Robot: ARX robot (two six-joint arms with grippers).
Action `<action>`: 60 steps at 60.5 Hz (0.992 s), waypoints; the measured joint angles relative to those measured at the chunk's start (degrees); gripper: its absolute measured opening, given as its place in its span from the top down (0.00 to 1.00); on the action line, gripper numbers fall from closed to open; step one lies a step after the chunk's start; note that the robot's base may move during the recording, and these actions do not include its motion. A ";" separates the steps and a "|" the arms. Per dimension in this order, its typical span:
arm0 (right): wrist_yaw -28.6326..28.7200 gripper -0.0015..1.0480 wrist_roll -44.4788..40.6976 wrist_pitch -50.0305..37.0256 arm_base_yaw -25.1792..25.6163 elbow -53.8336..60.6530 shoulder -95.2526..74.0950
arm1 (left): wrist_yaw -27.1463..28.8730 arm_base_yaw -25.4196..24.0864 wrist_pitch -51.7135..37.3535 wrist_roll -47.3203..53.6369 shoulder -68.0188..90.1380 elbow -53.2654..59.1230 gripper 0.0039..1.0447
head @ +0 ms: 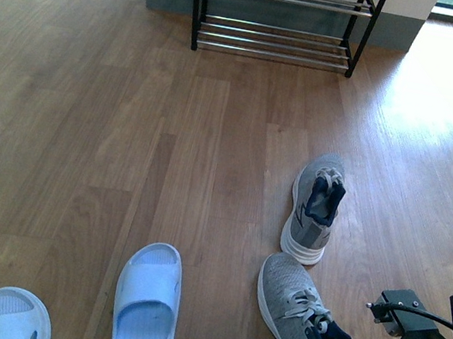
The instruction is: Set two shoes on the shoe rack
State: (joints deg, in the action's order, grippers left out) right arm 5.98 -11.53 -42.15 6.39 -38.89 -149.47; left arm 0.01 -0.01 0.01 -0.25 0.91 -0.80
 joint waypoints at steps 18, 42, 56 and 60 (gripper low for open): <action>1.75 0.09 -0.59 1.99 0.96 -6.14 -5.46 | 0.00 0.00 0.00 0.00 0.00 0.00 0.09; 7.58 0.33 0.26 2.86 0.94 -10.95 -8.83 | 0.00 0.00 0.00 0.00 0.00 0.00 0.09; 8.68 0.67 0.61 2.89 0.79 -11.15 -8.85 | 0.00 0.00 0.00 0.02 0.00 0.00 0.09; 9.16 0.80 1.05 2.56 0.96 -10.64 -8.81 | 0.00 0.00 0.00 0.02 0.00 0.00 0.09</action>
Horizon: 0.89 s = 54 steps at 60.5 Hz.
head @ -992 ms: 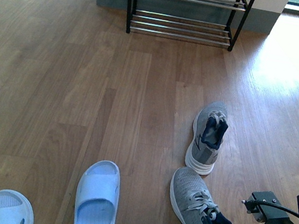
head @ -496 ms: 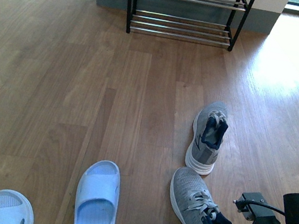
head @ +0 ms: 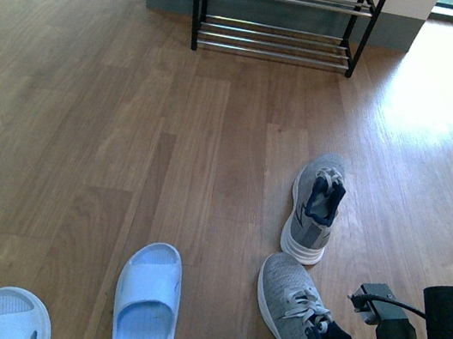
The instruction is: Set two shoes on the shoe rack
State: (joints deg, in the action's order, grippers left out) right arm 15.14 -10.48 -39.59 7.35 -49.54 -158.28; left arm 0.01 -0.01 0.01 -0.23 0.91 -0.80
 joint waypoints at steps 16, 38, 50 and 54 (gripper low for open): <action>-3.89 0.99 1.46 -3.13 1.42 4.00 3.15 | 0.00 0.00 0.00 -0.02 0.00 0.00 0.09; -5.81 0.99 11.10 -5.20 3.91 20.72 29.35 | 0.00 0.00 0.00 0.00 0.00 0.00 0.09; -3.74 0.99 16.52 7.89 9.97 28.06 58.21 | 0.00 0.00 0.00 0.00 0.00 0.00 0.09; -2.69 0.99 17.38 12.09 11.91 28.83 66.42 | 0.00 0.00 0.00 -0.02 0.00 0.00 0.09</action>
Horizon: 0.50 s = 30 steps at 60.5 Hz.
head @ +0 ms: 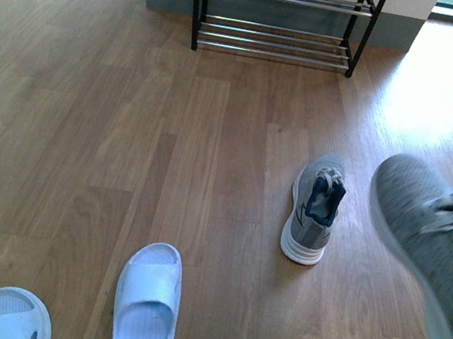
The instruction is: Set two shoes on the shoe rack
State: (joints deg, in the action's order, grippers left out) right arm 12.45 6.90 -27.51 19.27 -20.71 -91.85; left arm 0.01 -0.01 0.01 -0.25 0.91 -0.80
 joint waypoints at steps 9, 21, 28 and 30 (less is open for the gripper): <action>4.33 0.99 -0.24 10.10 4.74 1.09 18.88 | 0.00 0.00 0.00 0.02 0.00 0.00 0.09; 13.31 0.99 -0.74 22.93 13.03 1.25 40.22 | 0.00 0.00 0.00 0.02 0.00 0.00 0.09; 15.32 0.99 -1.57 24.33 14.82 1.84 43.91 | 0.00 0.00 0.00 0.00 0.00 0.00 0.09; 15.43 0.99 -1.75 24.33 14.95 1.84 44.04 | 0.00 0.00 0.00 0.00 0.00 0.00 0.09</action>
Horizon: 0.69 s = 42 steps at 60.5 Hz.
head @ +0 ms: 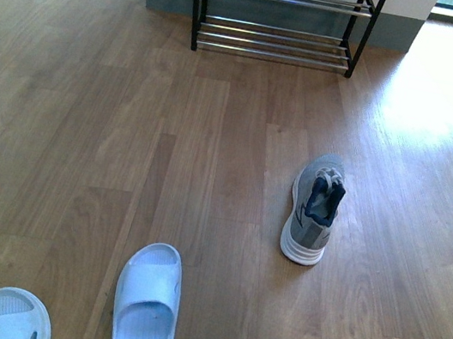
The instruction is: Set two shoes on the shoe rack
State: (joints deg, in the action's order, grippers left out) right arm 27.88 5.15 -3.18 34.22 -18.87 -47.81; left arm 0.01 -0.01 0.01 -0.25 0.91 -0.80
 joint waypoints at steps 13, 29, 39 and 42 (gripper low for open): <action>0.02 0.99 -0.20 0.09 0.04 0.24 0.04 | 0.00 0.00 0.00 0.02 0.00 0.00 0.09; 0.50 0.99 -0.24 0.09 0.04 0.44 0.13 | 0.13 0.00 0.00 0.02 0.00 0.00 0.09; 0.61 0.99 -0.24 0.11 0.04 0.52 0.26 | 0.13 0.00 0.02 0.00 0.00 0.00 0.09; 0.48 0.99 -0.24 0.17 0.04 0.55 0.24 | 0.09 0.00 0.00 0.00 0.00 0.00 0.09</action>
State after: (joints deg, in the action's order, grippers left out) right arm 28.36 4.91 -3.01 34.26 -18.33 -47.57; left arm 0.10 -0.01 0.01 -0.25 0.91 -0.80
